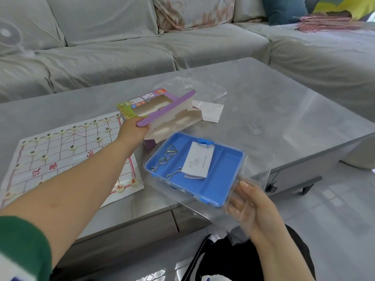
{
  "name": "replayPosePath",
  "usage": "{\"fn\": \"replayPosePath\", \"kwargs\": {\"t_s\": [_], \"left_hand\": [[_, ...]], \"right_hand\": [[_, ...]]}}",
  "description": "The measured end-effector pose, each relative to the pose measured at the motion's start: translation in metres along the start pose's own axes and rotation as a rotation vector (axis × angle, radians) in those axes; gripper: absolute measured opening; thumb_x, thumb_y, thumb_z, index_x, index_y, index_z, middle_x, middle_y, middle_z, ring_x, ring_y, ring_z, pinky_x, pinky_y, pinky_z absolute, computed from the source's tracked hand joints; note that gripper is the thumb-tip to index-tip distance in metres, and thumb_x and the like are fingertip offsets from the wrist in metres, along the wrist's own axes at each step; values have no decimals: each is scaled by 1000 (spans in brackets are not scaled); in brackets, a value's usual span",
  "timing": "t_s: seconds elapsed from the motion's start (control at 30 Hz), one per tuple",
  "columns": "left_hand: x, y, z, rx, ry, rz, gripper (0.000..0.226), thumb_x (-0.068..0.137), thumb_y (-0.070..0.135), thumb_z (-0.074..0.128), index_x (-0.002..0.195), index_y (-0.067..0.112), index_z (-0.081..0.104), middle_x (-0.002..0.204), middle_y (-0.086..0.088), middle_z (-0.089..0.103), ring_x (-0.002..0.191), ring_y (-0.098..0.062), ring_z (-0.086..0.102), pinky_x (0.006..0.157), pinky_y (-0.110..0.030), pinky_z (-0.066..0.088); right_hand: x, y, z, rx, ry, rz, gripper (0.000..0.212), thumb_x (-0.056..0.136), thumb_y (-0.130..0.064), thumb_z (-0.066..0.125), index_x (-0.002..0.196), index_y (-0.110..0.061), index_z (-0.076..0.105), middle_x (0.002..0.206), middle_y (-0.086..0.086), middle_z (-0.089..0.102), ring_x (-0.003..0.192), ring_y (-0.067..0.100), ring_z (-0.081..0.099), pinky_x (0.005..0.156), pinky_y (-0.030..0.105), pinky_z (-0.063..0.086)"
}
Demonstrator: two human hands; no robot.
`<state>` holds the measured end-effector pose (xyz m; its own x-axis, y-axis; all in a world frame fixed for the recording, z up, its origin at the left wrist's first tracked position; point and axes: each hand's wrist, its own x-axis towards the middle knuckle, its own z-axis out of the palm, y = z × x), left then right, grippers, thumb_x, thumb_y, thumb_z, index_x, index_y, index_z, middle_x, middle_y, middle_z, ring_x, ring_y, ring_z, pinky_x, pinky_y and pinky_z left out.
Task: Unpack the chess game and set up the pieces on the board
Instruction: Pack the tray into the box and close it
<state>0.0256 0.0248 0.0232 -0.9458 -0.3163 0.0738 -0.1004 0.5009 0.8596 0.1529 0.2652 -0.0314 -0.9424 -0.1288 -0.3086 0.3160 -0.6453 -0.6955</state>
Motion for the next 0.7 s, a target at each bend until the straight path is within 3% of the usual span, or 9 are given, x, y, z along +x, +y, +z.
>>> {"fn": "replayPosePath", "kwargs": {"t_s": [0.13, 0.23, 0.33, 0.47, 0.53, 0.6, 0.63, 0.7], "left_hand": [[9, -2, 1, 24, -11, 15, 30, 91, 5, 48, 119, 6, 57, 75, -2, 46, 74, -17, 40, 53, -11, 31], [19, -2, 0, 10, 12, 3, 28, 91, 5, 48, 117, 6, 58, 65, 3, 43, 59, -10, 37, 56, -16, 30], [29, -3, 0, 7, 16, -6, 27, 90, 5, 48, 115, 5, 58, 64, 4, 41, 57, -9, 36, 56, -17, 30], [34, -5, 1, 27, 4, 1, 29, 90, 4, 49, 118, 3, 57, 82, -8, 48, 77, -19, 41, 59, -17, 32], [34, -8, 4, 16, -11, -7, 32, 90, 4, 49, 122, 3, 54, 95, -8, 50, 87, -19, 42, 64, -23, 35], [34, -10, 7, 0, -28, -19, 34, 91, 4, 49, 125, 4, 52, 99, -6, 49, 90, -18, 42, 71, -23, 34], [35, -12, 8, 1, -32, -20, 34, 91, 4, 49, 124, 5, 52, 98, -7, 49, 90, -18, 42, 68, -22, 35], [37, -14, 10, 8, -31, -18, 33, 91, 4, 48, 123, 5, 53, 95, -9, 49, 87, -18, 42, 62, -20, 34]], "right_hand": [[11, -2, 8, -10, -1, -2, 115, 4, -37, 90, 110, -9, 54, 79, 11, 72, 65, 26, 70, 46, 32, 53], [19, -5, 11, -6, -6, -3, 116, 3, -37, 90, 110, -9, 55, 77, 9, 72, 63, 24, 70, 45, 30, 53], [28, -7, 7, 30, -1, -15, 110, 3, -36, 90, 105, -11, 56, 74, 7, 72, 61, 22, 70, 44, 28, 52], [36, -11, -8, 58, 4, -45, 101, 8, -37, 91, 101, -13, 61, 80, 7, 73, 65, 22, 70, 50, 30, 55], [38, -11, -11, 69, 2, -44, 85, 9, -35, 91, 89, -15, 68, 79, 8, 73, 64, 22, 70, 50, 31, 56], [42, -11, -7, 60, -7, -21, 68, 21, -32, 90, 84, -15, 69, 77, 7, 72, 62, 21, 70, 49, 29, 56], [44, -11, -6, 50, -15, -1, 54, 38, -29, 85, 87, -14, 67, 74, 5, 72, 60, 20, 69, 48, 28, 55], [50, -11, -1, 40, 0, 26, 23, 69, -19, 62, 91, -13, 59, 67, 2, 71, 54, 16, 68, 46, 25, 54]]}}
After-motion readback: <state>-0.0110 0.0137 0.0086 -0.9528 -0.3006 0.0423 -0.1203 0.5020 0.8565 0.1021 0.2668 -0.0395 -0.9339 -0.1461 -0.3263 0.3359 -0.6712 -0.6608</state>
